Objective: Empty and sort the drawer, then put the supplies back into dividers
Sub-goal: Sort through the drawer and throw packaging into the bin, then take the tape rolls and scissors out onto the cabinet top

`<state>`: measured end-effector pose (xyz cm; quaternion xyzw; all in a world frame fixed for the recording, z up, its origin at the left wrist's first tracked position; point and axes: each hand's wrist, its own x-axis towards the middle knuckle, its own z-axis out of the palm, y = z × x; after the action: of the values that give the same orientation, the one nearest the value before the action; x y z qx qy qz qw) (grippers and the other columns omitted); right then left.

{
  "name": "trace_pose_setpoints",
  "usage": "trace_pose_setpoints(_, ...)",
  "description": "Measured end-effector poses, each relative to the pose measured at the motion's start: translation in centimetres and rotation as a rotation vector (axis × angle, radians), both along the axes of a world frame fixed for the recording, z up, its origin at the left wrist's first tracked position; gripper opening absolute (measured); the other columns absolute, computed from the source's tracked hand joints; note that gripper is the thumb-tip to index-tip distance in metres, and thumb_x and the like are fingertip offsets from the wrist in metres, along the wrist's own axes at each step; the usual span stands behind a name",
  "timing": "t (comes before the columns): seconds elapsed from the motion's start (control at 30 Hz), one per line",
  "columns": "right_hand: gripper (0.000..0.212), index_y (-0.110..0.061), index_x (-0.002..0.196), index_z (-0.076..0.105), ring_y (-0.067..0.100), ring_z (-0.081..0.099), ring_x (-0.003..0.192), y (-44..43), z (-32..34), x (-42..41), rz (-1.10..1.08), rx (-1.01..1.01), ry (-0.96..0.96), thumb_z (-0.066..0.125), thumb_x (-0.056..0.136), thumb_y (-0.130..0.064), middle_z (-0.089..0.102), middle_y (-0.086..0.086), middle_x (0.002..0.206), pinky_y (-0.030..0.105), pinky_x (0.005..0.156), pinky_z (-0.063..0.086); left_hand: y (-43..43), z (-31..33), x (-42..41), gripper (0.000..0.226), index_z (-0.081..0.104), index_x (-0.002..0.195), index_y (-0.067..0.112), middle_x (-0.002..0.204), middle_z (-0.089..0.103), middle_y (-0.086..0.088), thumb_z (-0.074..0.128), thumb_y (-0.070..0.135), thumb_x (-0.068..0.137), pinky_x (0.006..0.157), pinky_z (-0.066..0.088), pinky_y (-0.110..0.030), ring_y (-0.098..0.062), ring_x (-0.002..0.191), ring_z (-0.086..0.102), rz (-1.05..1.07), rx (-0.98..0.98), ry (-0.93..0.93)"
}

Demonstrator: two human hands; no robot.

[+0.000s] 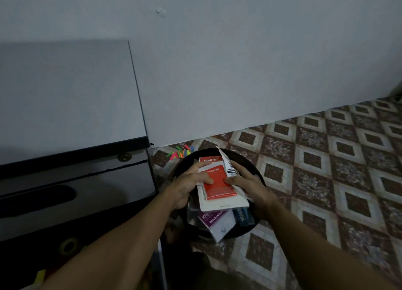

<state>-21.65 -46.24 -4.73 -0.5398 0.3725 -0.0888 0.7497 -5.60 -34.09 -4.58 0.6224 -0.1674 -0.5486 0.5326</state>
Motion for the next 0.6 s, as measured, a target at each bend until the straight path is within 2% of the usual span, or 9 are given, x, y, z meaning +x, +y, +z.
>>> trace_pose_setpoints(0.1, 0.072, -0.029, 0.142, 0.045, 0.035, 0.07, 0.101, -0.8, -2.5, 0.9, -0.022, -0.043, 0.045, 0.076, 0.081, -0.006, 0.064, 0.014, 0.127, 0.047, 0.087, 0.058, -1.1, -1.8, 1.1, 0.062, 0.056, 0.131, 0.033, 0.122, 0.066, -0.016, 0.071, 0.004, 0.079, 0.091, 0.057, -0.047, -0.038, 0.108, 0.066, -0.032, 0.088, -0.033)
trace_pose_setpoints(0.17, 0.076, -0.029, 0.145, 0.044, 0.03, 0.068, 0.106, -0.9, -3.6, 1.0, 0.033, -0.158, 0.138, 0.08, 0.08, -0.011, 0.058, 0.009, 0.133, 0.045, 0.09, 0.057, -1.4, -2.8, 1.4, 0.068, 0.048, 0.14, 0.034, 0.12, 0.066, -0.013, 0.071, 0.007, 0.081, 0.094, 0.056, -0.045, -0.033, 0.106, 0.068, -0.124, 0.185, -0.122)
trace_pose_setpoints(0.27, 0.085, -0.027, 0.147, 0.044, 0.024, 0.06, 0.118, -0.8, -4.9, 1.0, 0.099, -0.32, 0.234, 0.085, 0.074, -0.031, 0.05, 0.004, 0.142, 0.042, 0.095, 0.055, -1.9, -4.0, 1.2, 0.074, 0.04, 0.146, 0.035, 0.128, 0.062, -0.008, 0.073, 0.021, 0.081, 0.094, 0.056, -0.039, -0.023, 0.106, 0.067, -0.225, 0.307, -0.256)
trace_pose_setpoints(0.33, 0.086, -0.028, 0.145, 0.047, 0.024, 0.057, 0.122, -1.2, -5.8, 1.2, 0.059, -0.394, 0.257, 0.082, 0.068, -0.043, 0.048, 0.006, 0.146, 0.044, 0.098, 0.053, -2.3, -4.4, 1.2, 0.075, 0.047, 0.142, 0.032, 0.14, 0.054, -0.01, 0.074, 0.032, 0.072, 0.091, 0.057, -0.035, -0.023, 0.111, 0.065, -0.239, 0.34, -0.345)
trace_pose_setpoints(0.4, 0.072, -0.024, 0.144, 0.048, 0.022, 0.055, 0.121, -1.2, -5.4, 1.5, 0.056, -0.46, 0.29, 0.077, 0.079, -0.033, 0.05, 0.005, 0.144, 0.038, 0.097, 0.051, -2.8, -4.5, 1.3, 0.069, 0.063, 0.127, 0.024, 0.141, 0.052, -0.012, 0.07, 0.042, 0.061, 0.096, 0.055, -0.038, -0.028, 0.118, 0.06, -0.277, 0.379, -0.449)
trace_pose_setpoints(0.47, 0.062, -0.019, 0.145, 0.047, 0.017, 0.058, 0.109, -0.8, -4.2, 1.5, 0.07, -0.479, 0.324, 0.071, 0.087, -0.02, 0.055, 0.004, 0.136, 0.032, 0.088, 0.051, -2.7, -3.5, 1.1, 0.051, 0.069, 0.108, 0.008, 0.122, 0.065, -0.017, 0.061, 0.037, 0.067, 0.092, 0.053, -0.035, -0.032, 0.112, 0.063, -0.332, 0.394, -0.542)
trace_pose_setpoints(0.53, 0.054, -0.017, 0.142, 0.049, 0.01, 0.061, 0.094, -0.6, -3.8, 1.3, 0.064, -0.461, 0.339, 0.067, 0.091, -0.016, 0.061, 0.001, 0.124, 0.029, 0.081, 0.051, -2.1, -1.9, 0.8, 0.049, 0.067, 0.107, 0.0, 0.111, 0.069, -0.019, 0.057, 0.032, 0.072, 0.077, 0.05, -0.034, -0.033, 0.103, 0.067, -0.344, 0.368, -0.614)
trace_pose_setpoints(0.6, 0.052, -0.017, 0.14, 0.049, 0.01, 0.059, 0.093, -0.4, -3.4, 1.0, 0.051, -0.473, 0.354, 0.066, 0.091, -0.017, 0.061, -0.001, 0.119, 0.028, 0.076, 0.048, -1.5, -0.9, 0.7, 0.038, 0.066, 0.113, 0.006, 0.109, 0.07, -0.013, 0.059, 0.03, 0.083, 0.082, 0.054, -0.037, -0.028, 0.1, 0.067, -0.334, 0.334, -0.646)
